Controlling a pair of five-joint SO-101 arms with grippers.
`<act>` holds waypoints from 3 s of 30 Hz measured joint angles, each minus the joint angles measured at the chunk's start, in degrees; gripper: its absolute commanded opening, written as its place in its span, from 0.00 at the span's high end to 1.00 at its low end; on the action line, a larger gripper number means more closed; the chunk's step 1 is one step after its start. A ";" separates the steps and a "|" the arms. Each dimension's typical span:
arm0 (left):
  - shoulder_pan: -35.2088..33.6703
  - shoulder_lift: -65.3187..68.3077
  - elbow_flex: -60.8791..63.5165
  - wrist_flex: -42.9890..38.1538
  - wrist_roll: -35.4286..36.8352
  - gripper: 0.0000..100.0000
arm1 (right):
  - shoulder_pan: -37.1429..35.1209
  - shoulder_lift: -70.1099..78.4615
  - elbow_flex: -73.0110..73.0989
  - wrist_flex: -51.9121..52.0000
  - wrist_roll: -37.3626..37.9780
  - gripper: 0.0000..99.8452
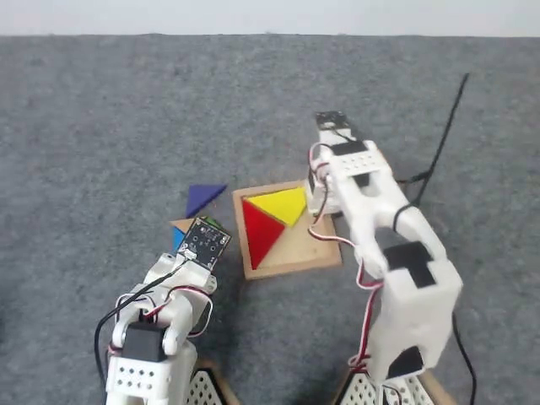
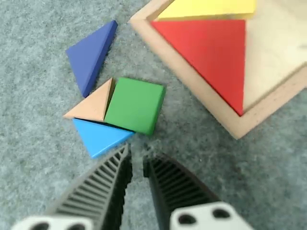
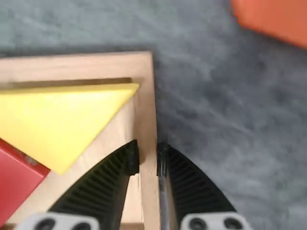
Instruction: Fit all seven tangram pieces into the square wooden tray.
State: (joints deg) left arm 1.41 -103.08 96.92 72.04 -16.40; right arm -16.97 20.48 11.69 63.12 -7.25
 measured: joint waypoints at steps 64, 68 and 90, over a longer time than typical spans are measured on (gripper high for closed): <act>0.00 0.00 0.00 0.00 0.00 0.96 | 7.12 31.12 -48.88 8.62 20.84 0.63; 0.00 0.00 0.00 0.00 0.00 0.96 | 8.09 36.40 -57.49 13.89 20.84 0.71; 0.00 0.00 0.00 0.00 0.00 0.96 | 15.65 45.27 -86.95 37.19 19.08 0.97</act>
State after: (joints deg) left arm 1.41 -103.08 96.92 72.04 -16.40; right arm -1.32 65.76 -75.25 100.31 11.82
